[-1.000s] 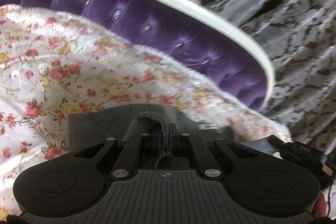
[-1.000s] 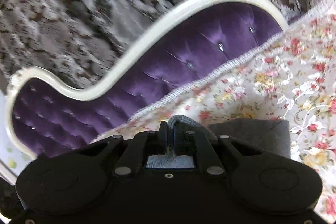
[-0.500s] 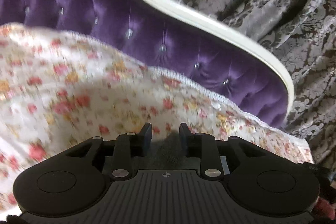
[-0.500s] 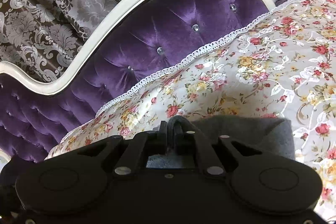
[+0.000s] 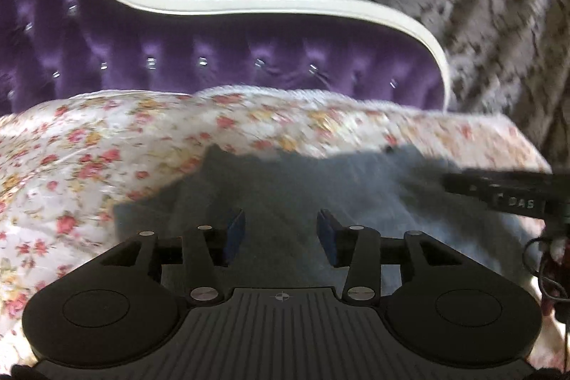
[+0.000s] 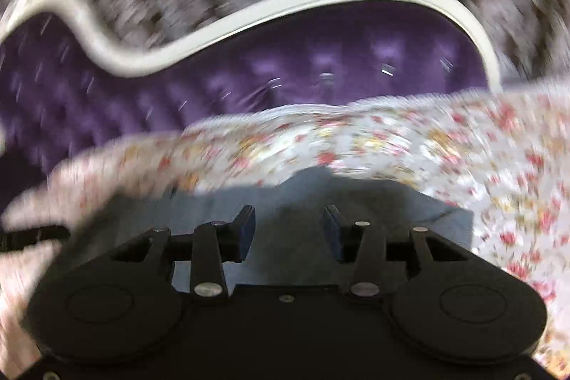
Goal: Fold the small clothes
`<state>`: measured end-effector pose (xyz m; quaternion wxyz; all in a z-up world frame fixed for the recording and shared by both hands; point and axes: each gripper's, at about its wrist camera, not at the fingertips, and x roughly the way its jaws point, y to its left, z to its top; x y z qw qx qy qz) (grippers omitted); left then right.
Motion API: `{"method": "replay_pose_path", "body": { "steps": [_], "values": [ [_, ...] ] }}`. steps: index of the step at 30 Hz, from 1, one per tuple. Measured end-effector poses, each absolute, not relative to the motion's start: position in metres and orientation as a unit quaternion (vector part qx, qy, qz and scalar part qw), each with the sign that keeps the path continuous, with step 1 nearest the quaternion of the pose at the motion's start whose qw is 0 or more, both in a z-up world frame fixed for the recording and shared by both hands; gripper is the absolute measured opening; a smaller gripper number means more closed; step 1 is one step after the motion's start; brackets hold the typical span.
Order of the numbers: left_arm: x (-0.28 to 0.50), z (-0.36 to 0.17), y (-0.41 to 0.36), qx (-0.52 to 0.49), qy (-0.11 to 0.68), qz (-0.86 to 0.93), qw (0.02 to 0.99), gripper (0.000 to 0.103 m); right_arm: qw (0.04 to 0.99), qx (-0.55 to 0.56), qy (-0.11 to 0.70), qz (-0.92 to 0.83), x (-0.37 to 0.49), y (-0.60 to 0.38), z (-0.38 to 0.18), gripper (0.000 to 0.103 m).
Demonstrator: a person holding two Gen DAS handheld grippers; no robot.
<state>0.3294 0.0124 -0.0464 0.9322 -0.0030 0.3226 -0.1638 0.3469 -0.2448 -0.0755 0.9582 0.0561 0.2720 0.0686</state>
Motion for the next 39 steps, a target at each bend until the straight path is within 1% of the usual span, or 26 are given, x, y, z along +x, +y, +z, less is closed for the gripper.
{"method": "replay_pose_path", "body": {
  "steps": [4,7,9,10,13,16,18,21,24,27,29,31,32,35,39],
  "values": [
    [0.33,-0.061,0.012,0.012,0.335,-0.145,0.931,0.043,0.955,-0.035,0.274,0.11,0.339,-0.203,-0.08,0.054],
    [0.336,-0.075,0.024,0.021,0.346,-0.118,0.931,0.044,0.951,-0.076,0.29,0.081,0.348,-0.2,-0.094,0.053],
    [0.334,-0.08,0.035,0.009,0.333,-0.129,0.934,0.044,0.948,-0.069,0.31,0.027,0.361,-0.219,-0.105,0.053],
    [0.333,-0.081,0.039,0.001,0.331,-0.133,0.934,0.044,0.948,-0.052,0.313,0.008,0.365,-0.235,-0.109,0.055],
    [0.332,-0.081,0.038,-0.002,0.33,-0.132,0.935,0.044,0.95,0.012,0.312,-0.012,0.371,-0.265,-0.111,0.055],
    [0.331,-0.081,0.034,0.005,0.331,-0.124,0.936,0.045,0.951,-0.007,0.31,-0.017,0.371,-0.256,-0.104,0.055],
    [0.331,-0.081,0.033,0.007,0.328,-0.121,0.937,0.046,0.957,-0.009,0.291,-0.011,0.364,-0.245,-0.096,0.056],
    [0.329,-0.083,0.032,0.008,0.326,-0.119,0.938,0.046,0.967,-0.031,0.251,0.028,0.342,-0.215,-0.081,0.058],
    [0.33,-0.082,0.033,0.002,0.329,-0.117,0.937,0.046,0.964,-0.071,0.242,0.083,0.338,-0.177,-0.072,0.058],
    [0.332,-0.081,0.033,-0.001,0.336,-0.115,0.935,0.046,0.956,-0.099,0.255,0.108,0.349,-0.151,-0.079,0.058],
    [0.333,-0.081,0.032,0.001,0.339,-0.115,0.934,0.046,0.949,-0.109,0.28,0.099,0.366,-0.142,-0.091,0.058],
    [0.335,-0.081,0.032,0.003,0.344,-0.114,0.932,0.046,0.943,-0.087,0.312,0.08,0.385,-0.147,-0.104,0.059],
    [0.336,-0.08,0.032,0.004,0.345,-0.114,0.932,0.046,0.944,-0.065,0.317,0.07,0.393,-0.154,-0.108,0.061],
    [0.337,-0.081,0.033,0.004,0.349,-0.114,0.93,0.046,0.946,-0.019,0.321,0.047,0.404,-0.172,-0.114,0.061],
    [0.339,-0.08,0.032,0.008,0.355,-0.112,0.928,0.046,0.945,-0.032,0.324,0.042,0.409,-0.171,-0.113,0.063]
  ]
}}
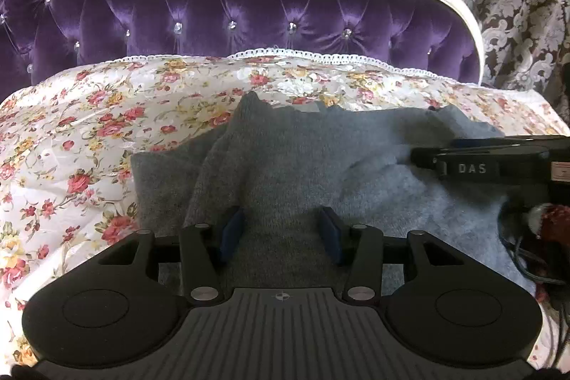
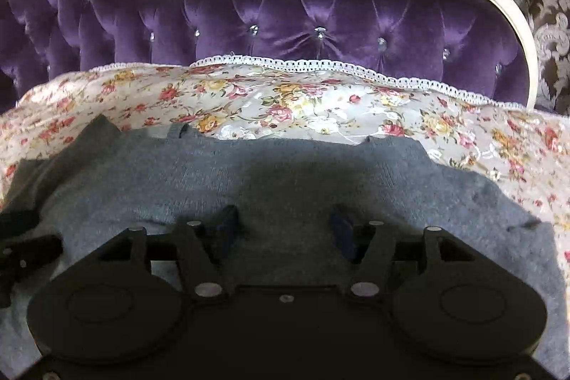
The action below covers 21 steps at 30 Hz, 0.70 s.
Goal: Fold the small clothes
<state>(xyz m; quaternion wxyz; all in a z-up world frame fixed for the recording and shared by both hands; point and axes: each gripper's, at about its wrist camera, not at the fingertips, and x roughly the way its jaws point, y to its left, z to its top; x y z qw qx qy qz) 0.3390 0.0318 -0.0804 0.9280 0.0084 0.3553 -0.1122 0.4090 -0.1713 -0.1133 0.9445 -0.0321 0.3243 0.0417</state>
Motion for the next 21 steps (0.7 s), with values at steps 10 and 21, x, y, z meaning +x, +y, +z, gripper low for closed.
{"method": "replay_pose_path", "body": {
  "steps": [10,21],
  "values": [
    [0.342,-0.08,0.031,0.015,0.363,-0.113,0.925,0.046,0.952,-0.091,0.285,0.064,0.345,-0.172,-0.092,0.078],
    [0.344,-0.08,0.029,0.026,0.369,-0.109,0.922,0.047,0.942,-0.078,0.32,0.07,0.266,-0.217,-0.104,0.095]
  ]
}}
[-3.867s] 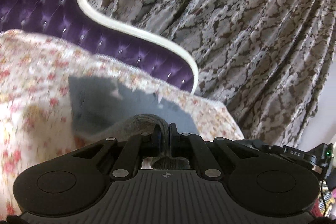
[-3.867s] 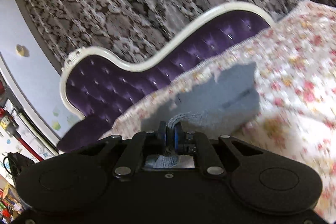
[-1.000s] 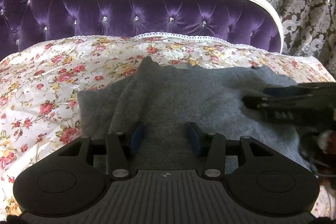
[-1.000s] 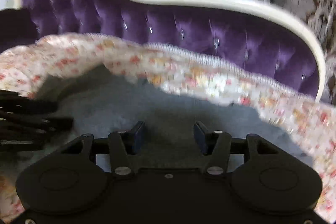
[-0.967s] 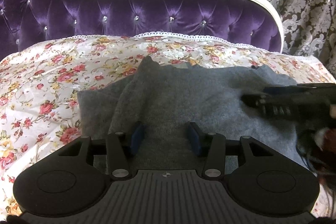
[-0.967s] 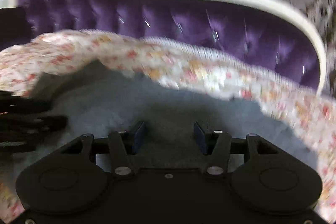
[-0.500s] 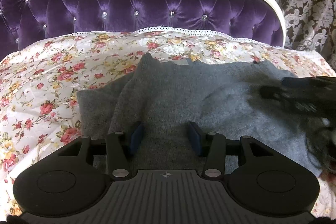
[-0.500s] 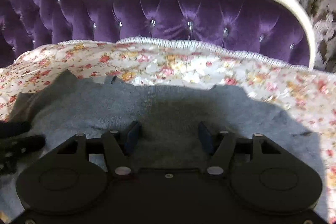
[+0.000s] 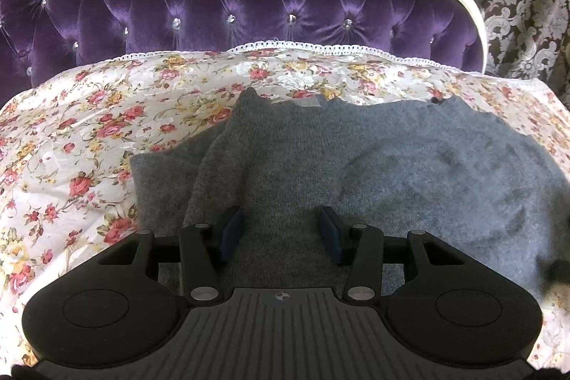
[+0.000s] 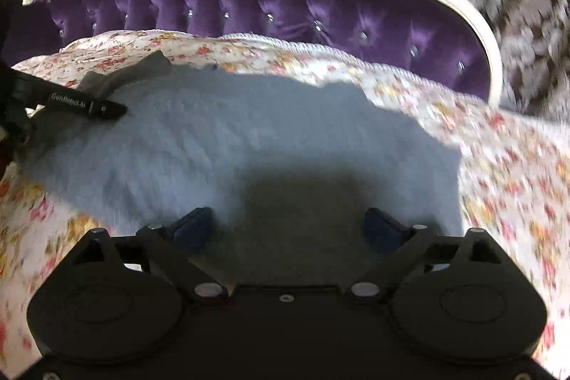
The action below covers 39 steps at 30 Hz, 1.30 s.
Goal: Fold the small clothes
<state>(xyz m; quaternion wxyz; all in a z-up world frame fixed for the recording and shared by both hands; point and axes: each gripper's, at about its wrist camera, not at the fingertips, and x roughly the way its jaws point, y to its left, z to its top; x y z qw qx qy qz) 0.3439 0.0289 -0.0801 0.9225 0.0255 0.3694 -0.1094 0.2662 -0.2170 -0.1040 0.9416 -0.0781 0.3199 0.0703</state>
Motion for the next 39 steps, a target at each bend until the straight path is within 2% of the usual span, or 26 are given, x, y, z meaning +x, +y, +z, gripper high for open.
{"method": "replay_pose_path", "body": {
  "steps": [8,13,17,21,24,32,39],
  "values": [
    [0.345,-0.081,0.026,0.034,0.372,-0.102,0.922,0.047,0.948,0.127,0.289,0.039,0.252,-0.302,-0.086,0.095],
    [0.347,-0.08,0.025,0.036,0.376,-0.101,0.921,0.047,0.931,0.221,0.292,0.014,0.264,-0.347,-0.098,0.096],
    [0.348,-0.08,0.025,0.037,0.379,-0.101,0.919,0.047,0.905,0.282,0.311,0.066,0.282,-0.361,-0.113,0.096],
    [0.35,-0.08,0.025,0.039,0.383,-0.099,0.918,0.047,0.898,0.299,0.307,0.103,0.299,-0.357,-0.121,0.097],
    [0.352,-0.079,0.024,0.041,0.387,-0.099,0.916,0.047,0.89,0.321,0.298,0.125,0.317,-0.355,-0.126,0.103],
    [0.361,-0.071,0.023,0.045,0.413,-0.103,0.904,0.047,0.895,0.321,0.286,0.123,0.325,-0.347,-0.127,0.103],
    [0.37,-0.035,0.008,-0.029,0.411,-0.121,0.903,0.046,0.899,0.3,0.288,0.136,0.327,-0.346,-0.125,0.103]
  ]
}}
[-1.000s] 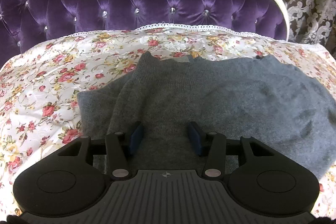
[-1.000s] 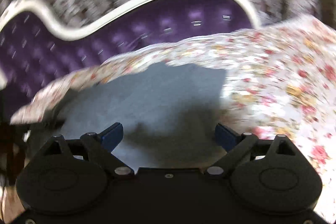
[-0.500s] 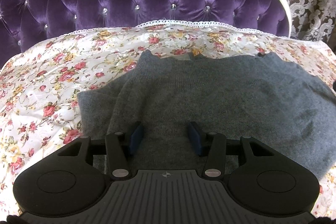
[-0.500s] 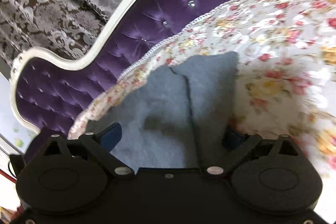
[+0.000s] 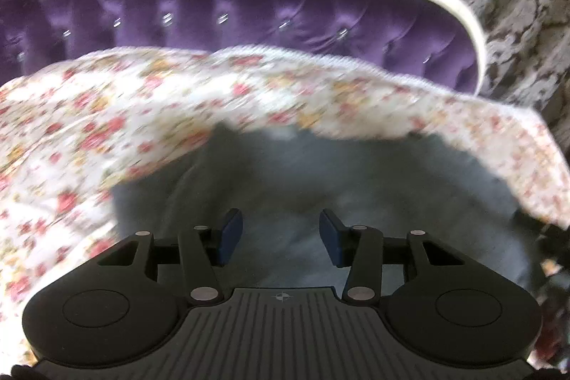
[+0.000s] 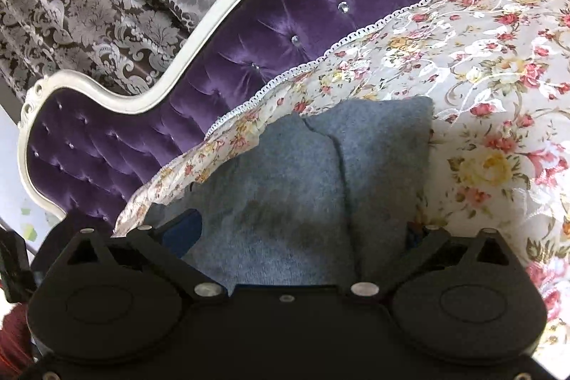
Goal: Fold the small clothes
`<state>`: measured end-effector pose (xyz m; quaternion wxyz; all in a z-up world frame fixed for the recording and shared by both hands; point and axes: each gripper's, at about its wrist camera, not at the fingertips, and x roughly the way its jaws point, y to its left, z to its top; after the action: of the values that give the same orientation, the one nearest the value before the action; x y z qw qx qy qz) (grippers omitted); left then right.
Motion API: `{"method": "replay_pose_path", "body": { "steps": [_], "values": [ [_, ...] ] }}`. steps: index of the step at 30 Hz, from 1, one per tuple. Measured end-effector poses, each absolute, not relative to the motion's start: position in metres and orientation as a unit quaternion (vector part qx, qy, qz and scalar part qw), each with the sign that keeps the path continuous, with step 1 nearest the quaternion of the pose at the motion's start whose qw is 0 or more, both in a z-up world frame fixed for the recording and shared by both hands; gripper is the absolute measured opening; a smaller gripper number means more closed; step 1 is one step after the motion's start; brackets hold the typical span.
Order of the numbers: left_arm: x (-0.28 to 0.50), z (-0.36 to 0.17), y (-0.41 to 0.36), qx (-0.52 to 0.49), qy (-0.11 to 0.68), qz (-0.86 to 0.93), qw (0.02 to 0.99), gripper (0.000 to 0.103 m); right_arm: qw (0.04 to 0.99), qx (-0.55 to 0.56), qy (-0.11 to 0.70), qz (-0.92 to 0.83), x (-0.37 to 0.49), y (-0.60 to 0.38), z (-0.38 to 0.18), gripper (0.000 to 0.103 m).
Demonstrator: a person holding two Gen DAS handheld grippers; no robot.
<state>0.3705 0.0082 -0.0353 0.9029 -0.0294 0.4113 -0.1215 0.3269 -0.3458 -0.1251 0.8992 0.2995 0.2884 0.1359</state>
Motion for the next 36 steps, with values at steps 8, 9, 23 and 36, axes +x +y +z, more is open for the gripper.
{"method": "replay_pose_path", "body": {
  "steps": [8,9,23,36],
  "values": [
    [0.395,-0.053,-0.066,0.02,0.424,-0.152,0.893,0.047,0.9,0.303,0.281,0.138,0.325,-0.346,-0.126,0.103],
    [0.399,-0.061,-0.073,0.025,0.431,-0.15,0.889,0.047,0.9,0.304,0.28,0.139,0.325,-0.347,-0.126,0.103],
    [0.41,-0.069,-0.081,0.02,0.441,-0.122,0.889,0.046,0.893,0.321,0.287,0.129,0.323,-0.348,-0.125,0.103],
    [0.319,-0.05,-0.066,-0.014,0.415,-0.155,0.896,0.047,0.885,0.327,0.29,0.161,0.322,-0.355,-0.128,0.103]
  ]
}}
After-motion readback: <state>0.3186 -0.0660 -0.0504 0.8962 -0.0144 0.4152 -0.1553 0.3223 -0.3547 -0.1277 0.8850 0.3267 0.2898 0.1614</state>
